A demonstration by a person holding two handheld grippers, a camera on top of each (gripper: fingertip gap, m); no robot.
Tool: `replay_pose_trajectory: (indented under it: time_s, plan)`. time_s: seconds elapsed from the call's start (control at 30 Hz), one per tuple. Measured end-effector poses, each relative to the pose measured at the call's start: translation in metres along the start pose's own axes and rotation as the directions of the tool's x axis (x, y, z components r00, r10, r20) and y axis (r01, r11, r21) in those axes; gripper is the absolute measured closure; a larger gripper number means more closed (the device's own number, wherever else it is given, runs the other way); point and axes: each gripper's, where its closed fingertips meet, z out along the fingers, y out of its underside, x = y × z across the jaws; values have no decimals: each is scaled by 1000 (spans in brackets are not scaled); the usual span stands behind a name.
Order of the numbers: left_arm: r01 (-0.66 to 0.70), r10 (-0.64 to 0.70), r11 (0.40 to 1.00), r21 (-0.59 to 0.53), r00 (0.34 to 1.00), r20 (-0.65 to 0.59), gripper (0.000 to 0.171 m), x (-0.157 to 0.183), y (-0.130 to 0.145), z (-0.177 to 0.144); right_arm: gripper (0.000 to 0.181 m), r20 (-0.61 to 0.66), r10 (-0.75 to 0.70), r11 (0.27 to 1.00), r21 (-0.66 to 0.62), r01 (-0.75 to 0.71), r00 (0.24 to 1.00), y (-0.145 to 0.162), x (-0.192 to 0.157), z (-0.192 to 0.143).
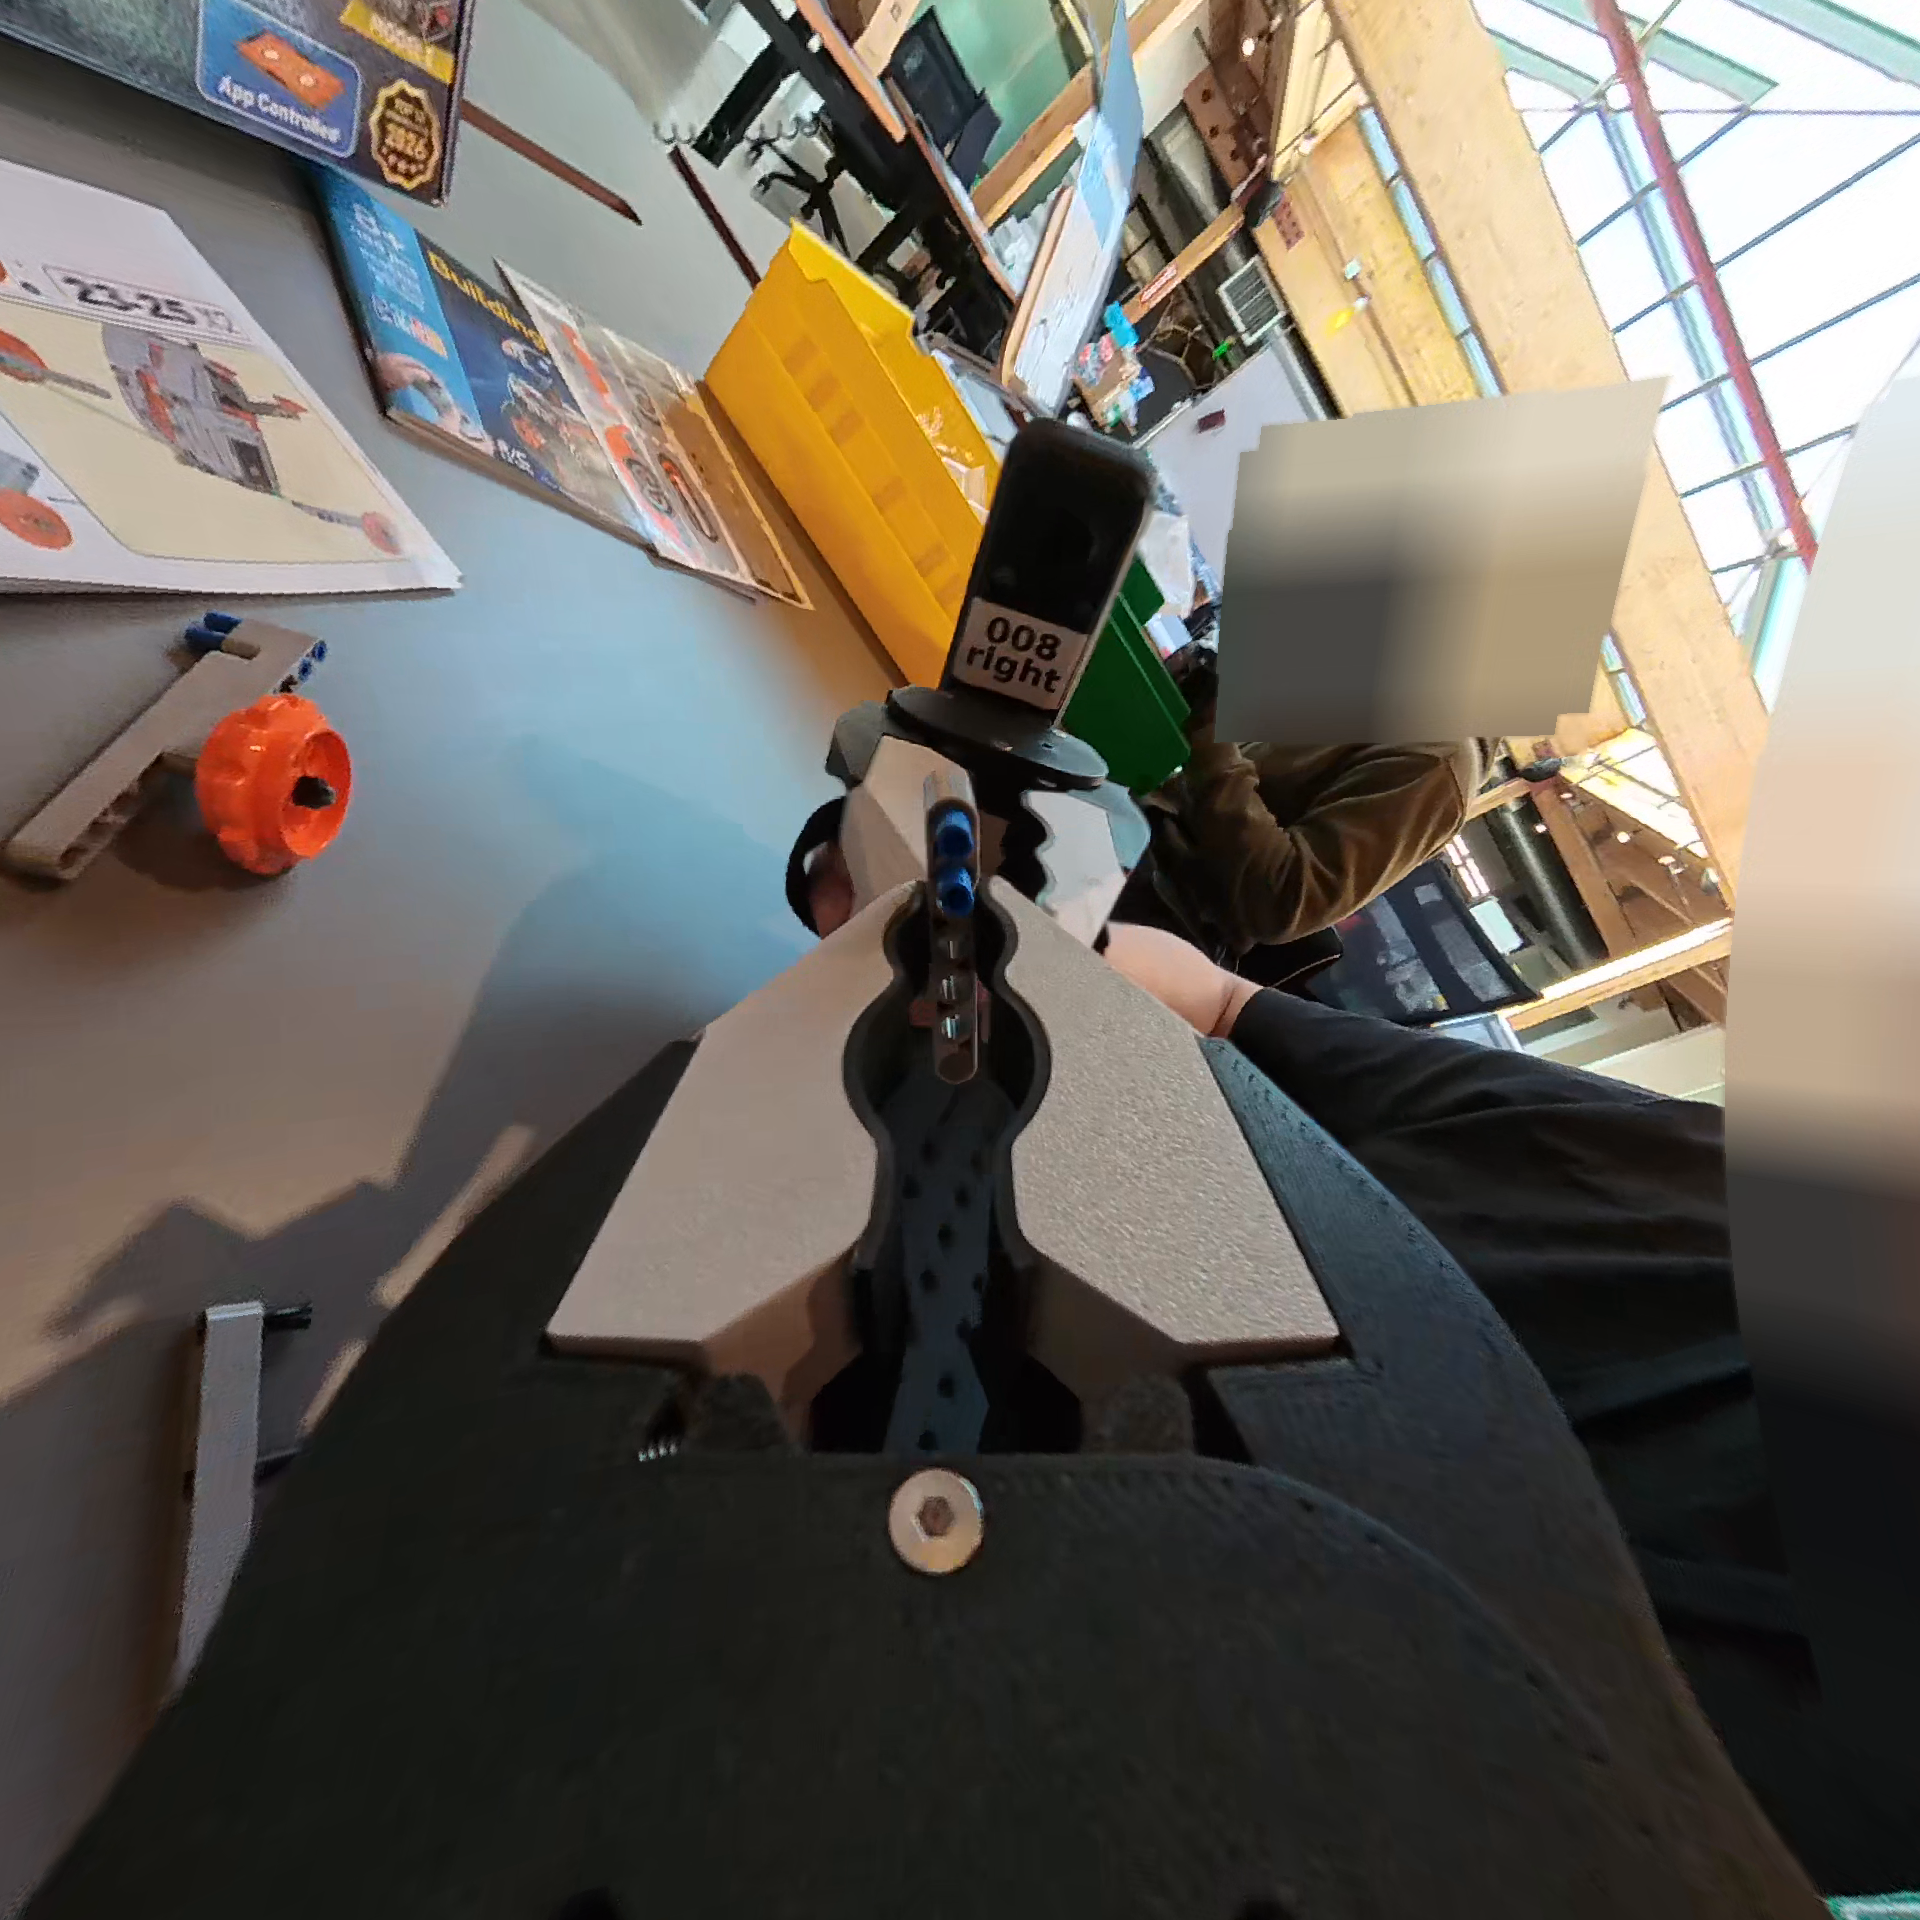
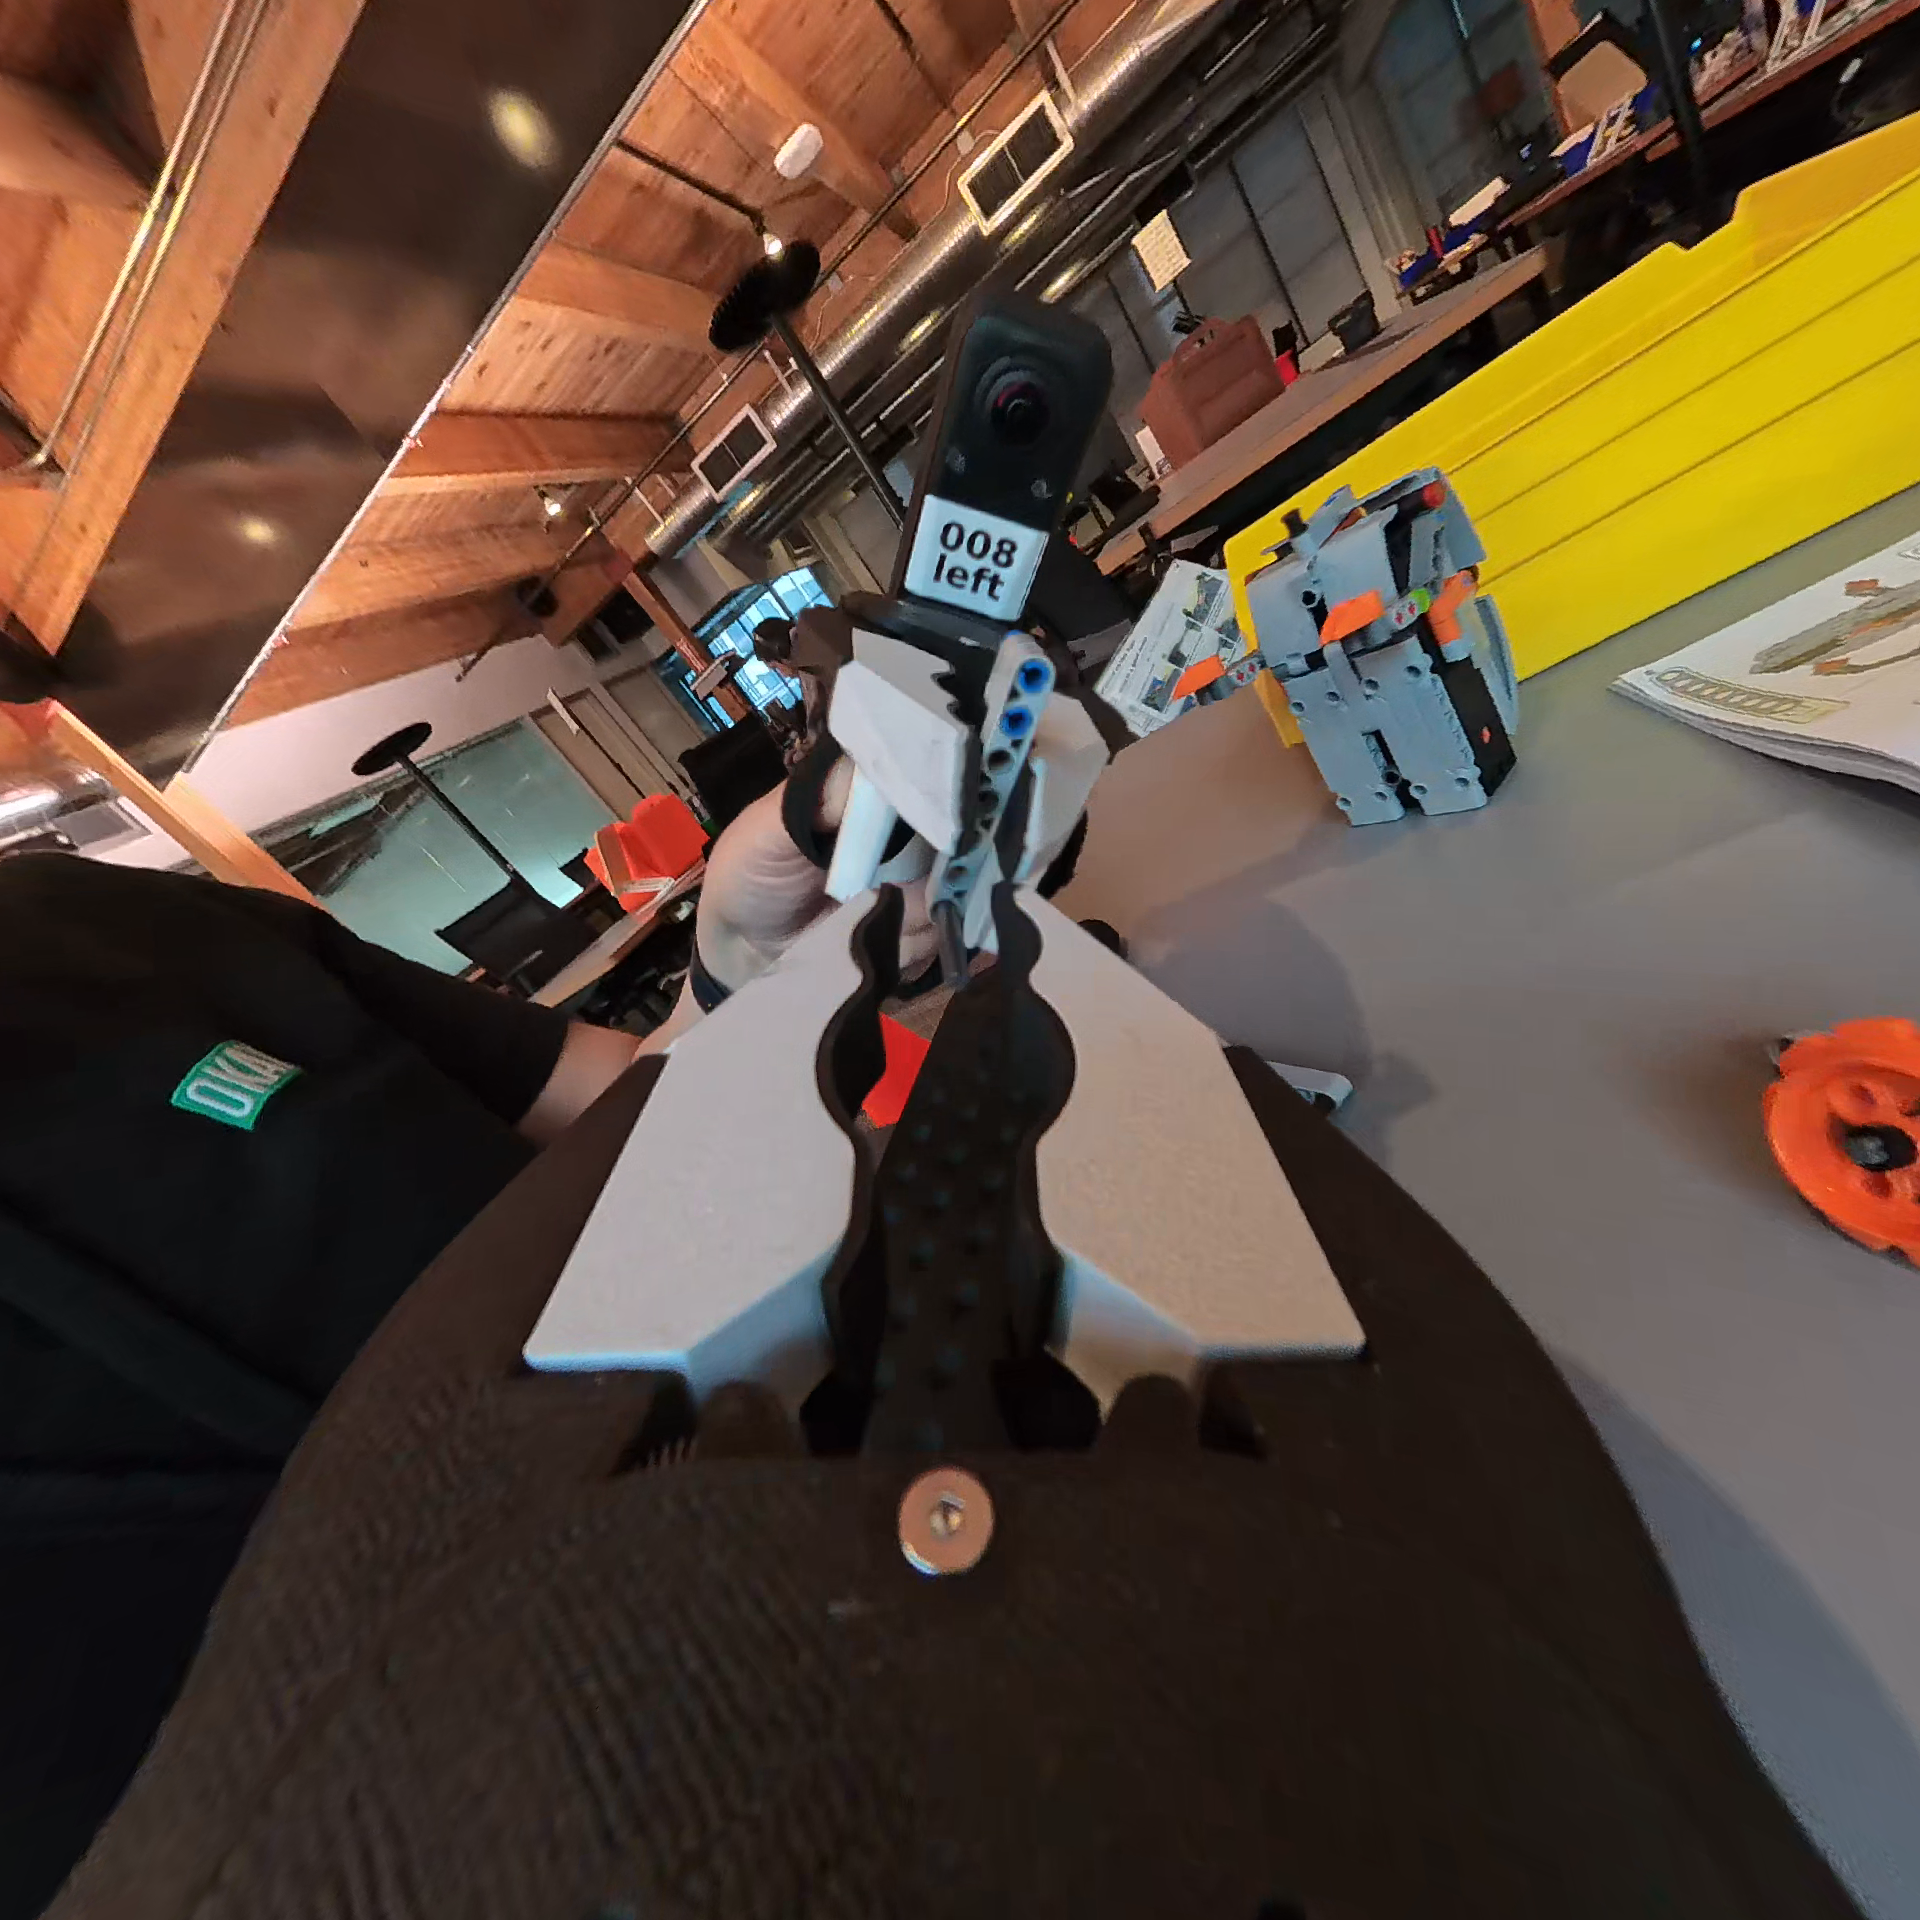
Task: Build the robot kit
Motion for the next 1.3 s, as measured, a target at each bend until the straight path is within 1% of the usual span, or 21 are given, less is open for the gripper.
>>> replay_pose_trajectory:
  time_s: [0.03,0.07,0.17,0.27,0.53,0.6,0.63,0.67,0.77,0.83,1.03,1.13,1.17,1.3]
  plan:
    - [7,-6,1000,12,1000,-11,166,1,-1,0,158,-13,15,1000,5,-15,1000,0,3,0]
    - [11,-10,1000,22,1000,-18,166,2,-2,1,156,-19,22,1000,9,-22,1000,0,5,-1]
    - [-2,2,1000,4,1000,-14,166,3,1,4,155,43,73,997,24,-74,996,-2,-1,1]
    - [-16,16,1000,-21,1000,-14,166,6,3,8,163,61,116,993,16,-117,991,1,1,2]
    - [-45,44,998,-40,999,-10,166,8,7,14,163,110,217,976,1,-219,970,5,-2,4]
    - [-55,55,998,-29,998,-3,166,7,6,14,167,125,257,966,7,-260,958,5,-1,3]
    - [-64,64,998,-23,998,12,164,4,6,14,176,149,266,963,9,-271,952,4,-4,3]
    - [-78,79,997,-20,996,27,166,2,6,14,175,144,278,959,9,-282,950,5,-2,3]
    - [-96,96,995,-12,995,21,166,4,7,13,175,150,255,966,-7,-257,955,6,-5,4]
    - [-77,77,997,6,997,0,166,4,8,10,175,137,231,973,-13,-232,963,8,-5,4]
    - [3,2,996,93,999,-51,157,1,14,-6,176,117,241,970,-40,-238,963,18,-1,8]
    - [2,2,994,111,999,-34,159,-4,15,-10,176,122,259,966,-31,-257,958,18,1,9]
    - [-5,8,994,111,1000,-25,164,-5,15,-11,176,120,263,965,-29,-262,957,18,2,9]
    - [-51,49,996,74,998,28,166,-8,18,-10,175,96,245,969,-50,-241,965,22,4,9]
